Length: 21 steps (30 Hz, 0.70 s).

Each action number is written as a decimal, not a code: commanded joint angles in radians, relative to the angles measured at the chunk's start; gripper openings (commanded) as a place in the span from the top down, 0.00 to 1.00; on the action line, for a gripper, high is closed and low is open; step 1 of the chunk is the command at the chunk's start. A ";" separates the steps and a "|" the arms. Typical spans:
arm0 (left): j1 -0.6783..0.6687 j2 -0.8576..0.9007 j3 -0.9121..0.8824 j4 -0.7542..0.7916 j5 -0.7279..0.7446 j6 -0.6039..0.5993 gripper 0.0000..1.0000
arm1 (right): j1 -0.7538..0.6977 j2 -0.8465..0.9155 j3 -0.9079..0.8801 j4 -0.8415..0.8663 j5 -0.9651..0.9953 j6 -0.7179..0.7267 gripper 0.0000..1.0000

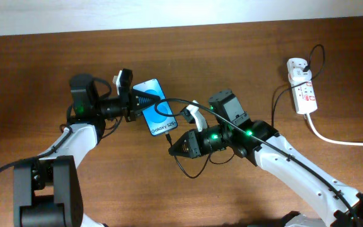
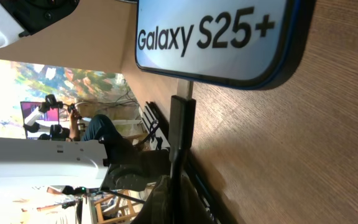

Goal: Plug charger to phone and switch on socket

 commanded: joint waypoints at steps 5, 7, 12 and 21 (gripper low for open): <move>-0.003 -0.018 0.014 0.005 0.042 0.023 1.00 | 0.006 -0.021 0.002 0.029 0.012 -0.011 0.96; -0.003 -0.018 0.014 0.005 0.042 -0.008 1.00 | 0.006 -0.019 0.002 0.028 0.012 -0.010 0.96; -0.003 -0.018 0.014 0.005 0.042 -0.082 1.00 | 0.006 -0.017 0.002 0.026 0.012 -0.011 0.96; -0.003 -0.018 0.014 0.006 0.068 0.002 1.00 | 0.006 -0.017 0.002 0.048 0.008 -0.010 0.95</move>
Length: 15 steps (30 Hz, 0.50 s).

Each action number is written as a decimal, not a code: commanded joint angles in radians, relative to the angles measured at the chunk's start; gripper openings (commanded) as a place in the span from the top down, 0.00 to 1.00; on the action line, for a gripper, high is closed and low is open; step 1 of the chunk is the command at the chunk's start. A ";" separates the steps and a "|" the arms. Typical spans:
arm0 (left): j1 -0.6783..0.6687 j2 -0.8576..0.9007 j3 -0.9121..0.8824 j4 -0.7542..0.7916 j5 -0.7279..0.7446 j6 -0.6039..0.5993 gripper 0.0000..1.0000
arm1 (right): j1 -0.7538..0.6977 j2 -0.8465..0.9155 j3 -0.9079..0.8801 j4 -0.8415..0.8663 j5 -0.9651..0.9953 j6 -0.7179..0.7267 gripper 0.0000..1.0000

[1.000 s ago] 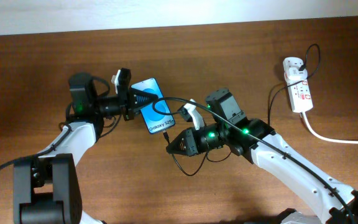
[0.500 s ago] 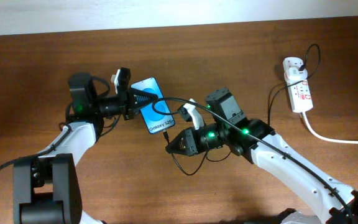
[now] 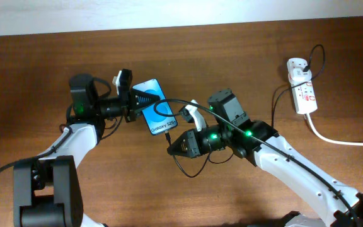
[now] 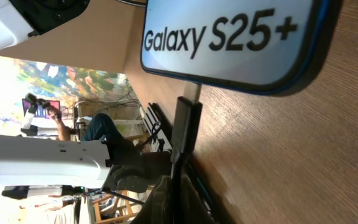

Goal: Plug charger to phone and switch on socket

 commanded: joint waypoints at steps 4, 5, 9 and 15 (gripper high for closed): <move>-0.006 -0.018 0.014 0.003 0.072 0.055 1.00 | 0.004 -0.017 0.002 0.019 0.017 -0.014 0.95; -0.010 -0.018 0.014 0.003 0.077 0.055 1.00 | 0.003 -0.017 0.002 0.027 0.021 -0.018 0.95; -0.014 -0.018 0.014 0.006 0.125 0.066 1.00 | 0.003 -0.017 0.002 0.032 0.092 -0.018 0.94; -0.016 -0.018 0.014 0.006 0.166 0.090 1.00 | 0.003 -0.017 0.002 0.050 0.159 -0.056 0.94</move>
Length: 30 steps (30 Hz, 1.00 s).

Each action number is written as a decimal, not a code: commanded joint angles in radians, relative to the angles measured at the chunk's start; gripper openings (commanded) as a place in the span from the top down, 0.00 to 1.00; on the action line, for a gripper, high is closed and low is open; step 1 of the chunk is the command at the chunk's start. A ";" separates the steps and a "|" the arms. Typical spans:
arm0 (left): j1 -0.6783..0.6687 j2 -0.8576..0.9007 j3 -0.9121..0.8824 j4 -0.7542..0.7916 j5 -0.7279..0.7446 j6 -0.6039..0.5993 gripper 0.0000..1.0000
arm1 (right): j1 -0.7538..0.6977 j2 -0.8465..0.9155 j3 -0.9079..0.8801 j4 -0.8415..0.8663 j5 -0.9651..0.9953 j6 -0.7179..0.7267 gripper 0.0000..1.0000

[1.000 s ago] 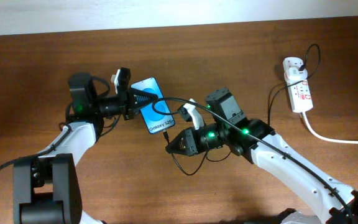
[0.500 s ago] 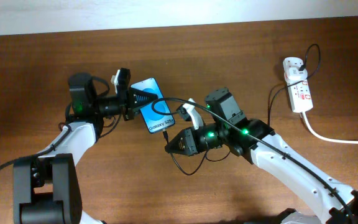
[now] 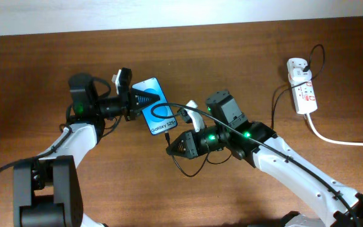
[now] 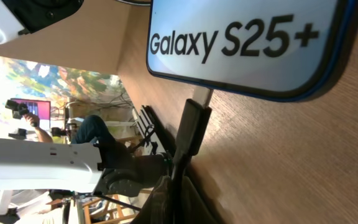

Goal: Plug charger to phone and switch on socket
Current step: 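Push the plug up into the phone port with the right gripper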

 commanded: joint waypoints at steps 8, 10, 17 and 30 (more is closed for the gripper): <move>-0.016 -0.018 0.012 0.000 0.164 0.072 1.00 | -0.026 -0.017 0.003 0.042 0.129 -0.138 0.94; -0.016 -0.018 0.012 0.000 0.164 0.072 1.00 | -0.058 -0.017 0.003 0.048 0.129 -0.138 0.94; -0.016 -0.018 0.012 -0.001 0.153 0.071 1.00 | -0.084 -0.014 0.003 0.080 0.154 -0.137 0.95; 0.065 -0.018 0.012 -0.001 -0.054 -0.027 1.00 | 0.008 -0.014 0.003 0.005 0.063 -0.219 0.96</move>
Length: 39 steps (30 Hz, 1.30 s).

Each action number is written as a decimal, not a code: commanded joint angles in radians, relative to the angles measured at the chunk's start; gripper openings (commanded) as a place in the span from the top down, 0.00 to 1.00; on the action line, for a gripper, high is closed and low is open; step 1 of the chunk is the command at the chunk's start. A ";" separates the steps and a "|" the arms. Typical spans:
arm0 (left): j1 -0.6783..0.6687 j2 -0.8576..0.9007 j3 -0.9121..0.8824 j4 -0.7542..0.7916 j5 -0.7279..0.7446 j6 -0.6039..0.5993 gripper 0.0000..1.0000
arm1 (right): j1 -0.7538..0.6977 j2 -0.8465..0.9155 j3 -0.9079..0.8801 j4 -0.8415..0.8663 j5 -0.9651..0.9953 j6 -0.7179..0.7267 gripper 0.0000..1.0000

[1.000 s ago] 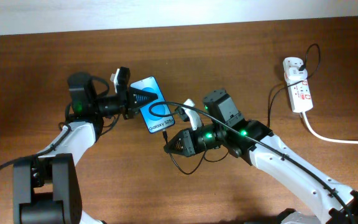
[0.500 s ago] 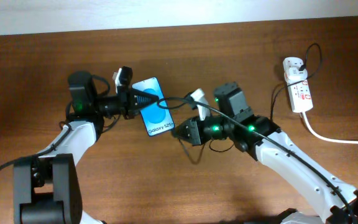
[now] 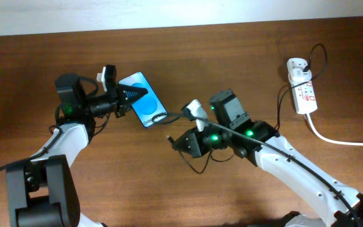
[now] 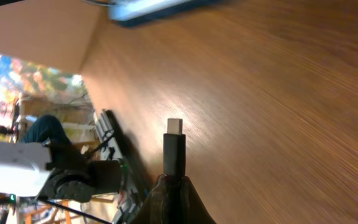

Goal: Plug charger to phone and switch on socket
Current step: 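Push the plug up into the phone port with the right gripper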

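Note:
The blue-edged phone (image 3: 145, 106) with a pale blue screen is held at its upper end, my left gripper (image 3: 126, 96) shut on it, over the table's left middle. My right gripper (image 3: 180, 141) is shut on the black charger plug (image 3: 171, 138), to the right of and below the phone. In the right wrist view the plug (image 4: 174, 152) stands out from the closed fingers with its bare metal tip pointing at open wood. Only the phone's edge (image 4: 154, 7) shows at the top, well apart from the plug. The white socket strip (image 3: 302, 93) lies at the far right.
The black charger cable (image 3: 281, 96) loops from the strip across the wood toward my right arm. A white mains lead (image 3: 333, 139) runs off the right edge. The brown wooden table (image 3: 74, 176) is bordered by a white wall at the back.
The phone and my left gripper now sit further left and back. The plug, whose tip was at the phone's bottom edge, is now clear of it with its metal tip bare.
At first the plug stood just under the phone's bottom edge, held by my right gripper, with the left holding the phone. It then sat against that edge, and later leaned at an angle there. Now phone and plug are apart.

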 commanded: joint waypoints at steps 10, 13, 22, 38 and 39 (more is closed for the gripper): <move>-0.039 -0.018 0.001 0.078 0.113 -0.015 1.00 | 0.016 -0.010 0.006 0.093 0.017 -0.006 0.96; -0.039 -0.018 0.001 0.078 0.113 0.008 1.00 | 0.016 -0.010 0.006 0.129 0.035 0.048 0.96; -0.039 -0.018 0.001 0.077 0.086 0.007 1.00 | 0.017 -0.010 0.006 0.136 0.109 0.185 0.96; -0.046 -0.018 0.001 0.069 0.048 0.006 1.00 | 0.018 -0.010 0.006 0.140 0.115 0.063 0.96; -0.051 -0.018 0.001 0.069 0.044 0.006 1.00 | 0.018 -0.010 0.006 0.140 0.115 0.063 0.96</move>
